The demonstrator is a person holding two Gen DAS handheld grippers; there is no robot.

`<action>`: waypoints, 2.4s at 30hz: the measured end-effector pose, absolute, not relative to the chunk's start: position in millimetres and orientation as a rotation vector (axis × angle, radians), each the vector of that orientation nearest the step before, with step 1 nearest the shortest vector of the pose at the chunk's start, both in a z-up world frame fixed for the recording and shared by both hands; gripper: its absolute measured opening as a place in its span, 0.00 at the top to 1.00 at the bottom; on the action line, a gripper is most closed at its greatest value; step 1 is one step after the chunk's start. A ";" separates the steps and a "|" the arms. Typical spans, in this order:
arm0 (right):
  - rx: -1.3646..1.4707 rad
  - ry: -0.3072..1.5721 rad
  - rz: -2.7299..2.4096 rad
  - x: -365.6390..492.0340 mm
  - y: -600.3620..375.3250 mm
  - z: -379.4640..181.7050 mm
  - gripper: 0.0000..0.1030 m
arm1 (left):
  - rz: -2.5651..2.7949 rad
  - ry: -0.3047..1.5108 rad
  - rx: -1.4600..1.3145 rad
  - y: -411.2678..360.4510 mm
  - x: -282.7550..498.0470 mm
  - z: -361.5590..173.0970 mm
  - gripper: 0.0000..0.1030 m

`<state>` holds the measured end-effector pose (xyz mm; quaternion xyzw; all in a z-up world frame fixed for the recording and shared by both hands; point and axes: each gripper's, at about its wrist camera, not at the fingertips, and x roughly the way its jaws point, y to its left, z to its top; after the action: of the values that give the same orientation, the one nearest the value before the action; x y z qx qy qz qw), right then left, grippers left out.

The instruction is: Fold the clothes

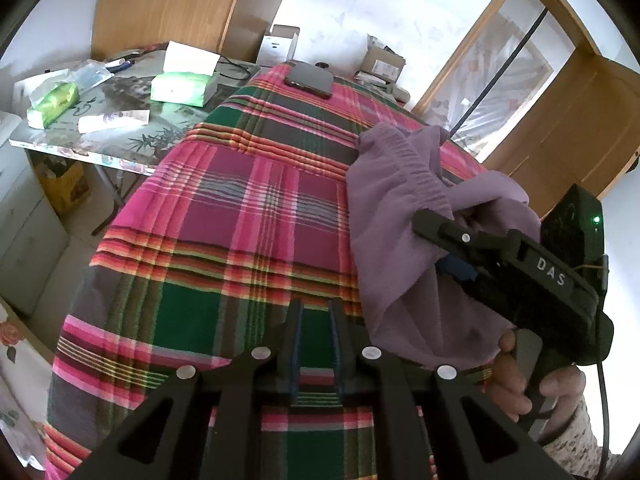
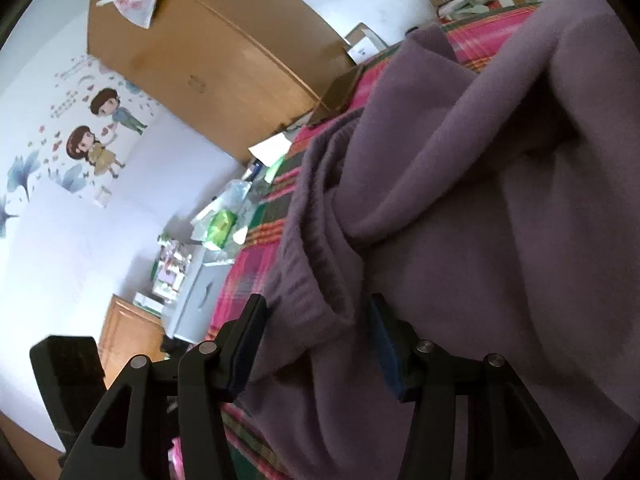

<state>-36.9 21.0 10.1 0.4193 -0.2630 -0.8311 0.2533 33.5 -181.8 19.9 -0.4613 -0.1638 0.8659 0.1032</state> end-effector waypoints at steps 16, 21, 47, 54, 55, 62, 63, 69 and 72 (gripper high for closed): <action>0.988 -0.411 -2.399 -15.3 -6.7 35.0 0.85 | 2.532 -0.335 -1.306 -177.1 -35.0 61.4 0.78; 0.958 -0.323 -2.395 -10.6 -20.6 36.3 0.85 | 2.459 -0.334 -1.317 -166.2 -67.0 74.8 0.69; 0.944 -0.067 -2.382 10.0 -53.3 35.3 0.85 | 2.415 0.143 -1.568 -93.4 -125.8 45.0 0.65; 0.951 -0.074 -2.380 9.9 -51.2 35.0 0.85 | 2.430 0.221 -1.629 -84.8 -141.6 36.4 0.65; 0.951 -0.071 -2.381 10.1 -51.2 35.1 0.85 | 2.422 0.202 -1.642 -85.7 -144.5 34.3 0.65; 0.950 -0.014 -2.413 14.7 -51.4 38.1 0.85 | 2.383 0.087 -1.638 -95.4 -147.7 29.4 0.90; 0.952 -0.010 -2.417 15.5 -51.2 38.8 0.85 | 2.388 0.066 -1.633 -98.7 -147.1 30.9 0.91; 0.964 0.005 -2.440 21.5 -50.3 46.5 0.85 | 2.420 -0.132 -1.604 -130.5 -138.4 46.8 0.91; 0.953 0.018 -2.454 28.3 -50.0 53.6 0.85 | 2.441 -0.206 -1.566 -146.9 -128.7 54.9 0.91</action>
<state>28.3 -50.0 53.6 0.3502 0.0067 -0.9022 0.2518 -128.7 -146.9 54.9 -0.5349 -0.0703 0.8339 0.1167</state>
